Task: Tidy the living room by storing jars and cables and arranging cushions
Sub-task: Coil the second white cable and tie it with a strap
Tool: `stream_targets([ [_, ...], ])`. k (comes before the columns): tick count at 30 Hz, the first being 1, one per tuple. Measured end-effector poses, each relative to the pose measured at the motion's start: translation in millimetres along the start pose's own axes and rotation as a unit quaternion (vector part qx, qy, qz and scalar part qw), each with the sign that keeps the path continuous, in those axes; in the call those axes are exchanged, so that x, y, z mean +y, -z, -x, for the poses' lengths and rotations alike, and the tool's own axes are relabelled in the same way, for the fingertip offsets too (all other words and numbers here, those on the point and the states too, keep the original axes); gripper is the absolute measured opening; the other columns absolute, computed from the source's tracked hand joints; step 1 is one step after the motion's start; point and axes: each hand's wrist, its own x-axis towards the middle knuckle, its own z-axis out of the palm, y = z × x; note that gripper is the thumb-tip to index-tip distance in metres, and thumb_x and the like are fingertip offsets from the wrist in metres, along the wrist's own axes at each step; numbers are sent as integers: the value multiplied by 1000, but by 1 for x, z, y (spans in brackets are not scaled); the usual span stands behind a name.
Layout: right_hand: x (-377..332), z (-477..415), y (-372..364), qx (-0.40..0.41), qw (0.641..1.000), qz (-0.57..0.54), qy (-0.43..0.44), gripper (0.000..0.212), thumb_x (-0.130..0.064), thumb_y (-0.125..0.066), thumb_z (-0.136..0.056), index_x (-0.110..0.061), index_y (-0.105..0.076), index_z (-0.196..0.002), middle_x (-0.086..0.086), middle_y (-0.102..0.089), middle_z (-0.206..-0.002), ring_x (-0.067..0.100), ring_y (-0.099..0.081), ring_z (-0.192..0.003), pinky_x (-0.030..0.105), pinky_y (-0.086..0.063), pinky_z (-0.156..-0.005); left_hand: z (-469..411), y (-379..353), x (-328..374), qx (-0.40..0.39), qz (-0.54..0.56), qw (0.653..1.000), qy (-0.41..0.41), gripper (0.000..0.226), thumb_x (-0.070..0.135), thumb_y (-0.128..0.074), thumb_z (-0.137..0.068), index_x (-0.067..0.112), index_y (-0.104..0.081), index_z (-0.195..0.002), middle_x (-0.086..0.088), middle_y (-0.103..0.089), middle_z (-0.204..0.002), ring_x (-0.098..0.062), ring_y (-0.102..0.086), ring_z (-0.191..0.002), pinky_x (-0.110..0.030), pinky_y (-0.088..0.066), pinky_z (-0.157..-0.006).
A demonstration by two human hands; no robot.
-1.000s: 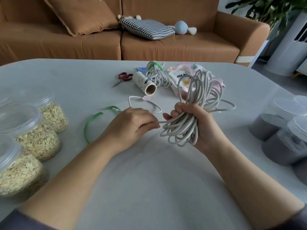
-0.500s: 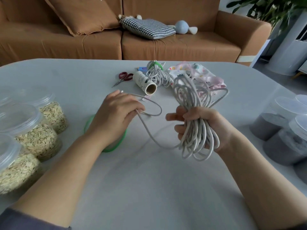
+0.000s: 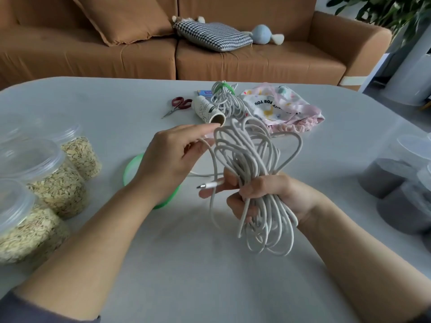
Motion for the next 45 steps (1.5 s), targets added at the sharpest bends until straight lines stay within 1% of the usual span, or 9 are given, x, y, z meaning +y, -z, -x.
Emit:
stream_targets([
  [7, -4, 3, 12, -43, 990, -94, 94, 26, 0, -60, -72, -12, -44, -89, 17, -57, -114, 13, -50, -57, 25, -47, -56, -8, 7, -10, 41, 340, 901, 267, 29, 28, -66, -80, 22, -52, -55, 6, -34, -46, -12, -36, -49, -34, -55, -76],
  [10, -5, 1, 18, -10, 985, -101, 136, 25, -8, -69, -73, -13, -50, -88, 13, -61, -106, 13, -50, -60, 25, -47, -57, -12, 9, -11, 82, 422, 856, 287, 35, 21, -57, -89, 23, -51, -55, 5, -33, -48, -12, -29, -46, -23, -40, -48],
  [14, -3, -1, 24, 152, 976, -33, 150, 23, -14, -68, -67, -18, -61, -89, 3, -62, -75, 15, -52, -61, 26, -49, -57, -11, 5, -5, 84, 337, 904, 249, 33, 20, -44, -103, 14, -52, -72, 6, -30, -49, -10, -20, -43, -18, -17, -42],
  [21, -6, -6, 24, 243, 945, -29, 218, 13, -14, -63, -65, -13, -51, -66, 1, -47, -59, 18, -60, -77, 41, -35, -102, -3, -10, -4, 35, 275, 924, 263, 25, 12, -42, -103, 10, -56, -82, 3, -39, -53, -15, -32, -46, -26, -27, -46],
  [25, -8, -6, 24, 254, 926, -122, 251, 16, -8, -51, -76, -18, -50, -64, -2, -36, -56, 14, -40, -53, 34, -51, -78, 0, -16, -9, 35, 254, 916, 308, 17, 8, -49, -99, 11, -55, -83, 1, -52, -59, -13, -47, -45, -29, -47, -52],
  [29, -10, -5, 23, 274, 925, -127, 232, 9, -8, -46, -77, -16, -49, -79, -5, -34, -53, 9, -36, -45, 21, -33, -49, 1, -18, -12, 41, 244, 913, 323, 18, 8, -57, -95, 14, -56, -78, 0, -51, -58, -12, -37, -39, -23, -35, -41],
  [36, -6, -5, 23, 306, 947, -21, 93, 12, -20, -64, -71, -18, -75, -71, 7, -65, -95, 14, -60, -67, 32, -48, -68, 1, -21, 3, -30, 198, 957, 211, 11, 11, -62, -93, 6, -65, -83, 2, -56, -62, 0, -42, -42, -11, -29, -45],
  [41, -4, -8, 20, 286, 950, -35, 120, 64, -14, -60, -76, 12, -45, -132, -2, -72, -86, 8, -60, -66, 24, -51, -56, 4, -24, 13, -112, 201, 951, 206, 8, 9, -63, -92, 9, -68, -86, 1, -61, -62, -2, -38, -38, -10, -30, -44],
  [45, -4, -10, 24, 345, 923, -43, 164, 18, -13, -62, -79, -7, -74, -91, 3, -64, -78, 12, -54, -66, 32, -46, -63, 4, -22, 15, -157, 266, 926, 218, 13, 3, -54, -96, 13, -53, -87, -2, -59, -63, -14, -39, -38, -19, -32, -42],
])
